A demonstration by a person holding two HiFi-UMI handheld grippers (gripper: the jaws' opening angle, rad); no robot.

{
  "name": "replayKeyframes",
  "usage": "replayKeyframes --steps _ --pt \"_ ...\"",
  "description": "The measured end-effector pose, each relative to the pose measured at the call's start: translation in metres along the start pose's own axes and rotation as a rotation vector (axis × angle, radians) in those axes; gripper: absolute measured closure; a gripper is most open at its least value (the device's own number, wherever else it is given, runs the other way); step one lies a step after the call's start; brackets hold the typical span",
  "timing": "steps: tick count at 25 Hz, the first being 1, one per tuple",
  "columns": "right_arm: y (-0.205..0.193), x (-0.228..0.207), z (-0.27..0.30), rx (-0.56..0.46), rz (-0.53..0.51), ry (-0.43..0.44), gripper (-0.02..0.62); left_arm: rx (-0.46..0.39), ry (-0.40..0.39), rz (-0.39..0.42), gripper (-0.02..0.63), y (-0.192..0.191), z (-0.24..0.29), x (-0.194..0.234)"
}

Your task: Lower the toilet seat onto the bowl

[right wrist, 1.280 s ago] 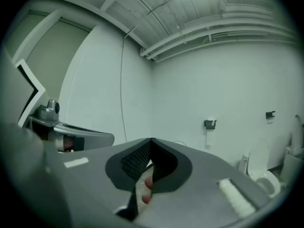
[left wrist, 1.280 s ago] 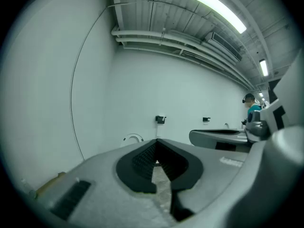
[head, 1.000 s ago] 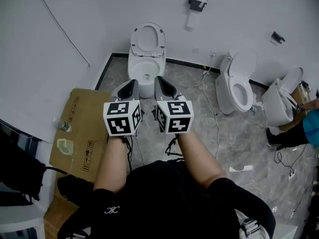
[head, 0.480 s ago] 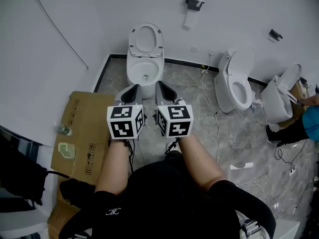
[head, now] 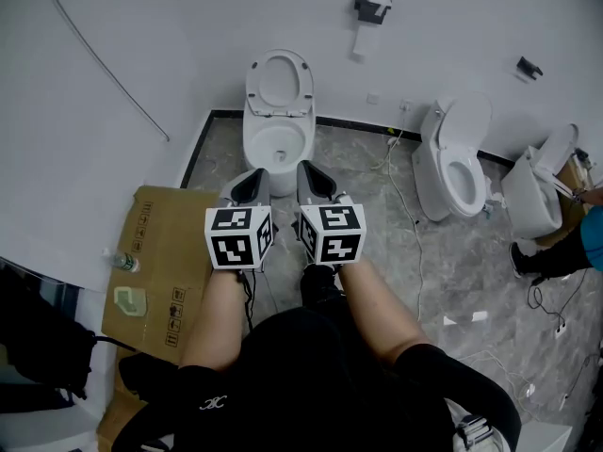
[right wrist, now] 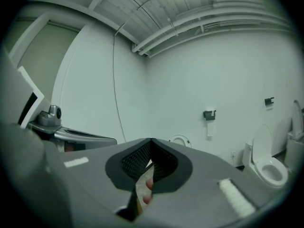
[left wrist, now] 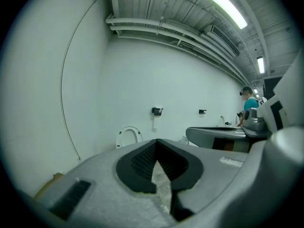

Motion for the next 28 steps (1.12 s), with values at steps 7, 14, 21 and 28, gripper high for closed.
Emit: replayKeyframes --steps 7,14,21,28 --pt "0.009 -0.038 0.069 -0.018 -0.018 0.024 0.589 -0.010 0.006 0.003 0.597 0.015 0.069 0.021" --pt "0.020 -0.075 0.142 -0.006 -0.017 0.054 0.589 -0.001 0.022 -0.007 0.597 0.033 0.138 0.043" --pt "0.012 -0.105 0.188 0.017 0.030 0.051 0.589 0.045 0.033 -0.008 0.597 0.033 0.186 0.060" --pt "-0.002 -0.127 0.213 0.035 0.078 0.046 0.589 0.089 0.044 -0.007 0.597 0.022 0.214 0.068"
Point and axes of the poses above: the fingertips, and each gripper's own axes: z forward along the fingers, x to its left, y out of its top, the point moved 3 cm from there along -z, backward along the fingers, and after that the axes turned 1 degree about -z, right-handed, at the moved point
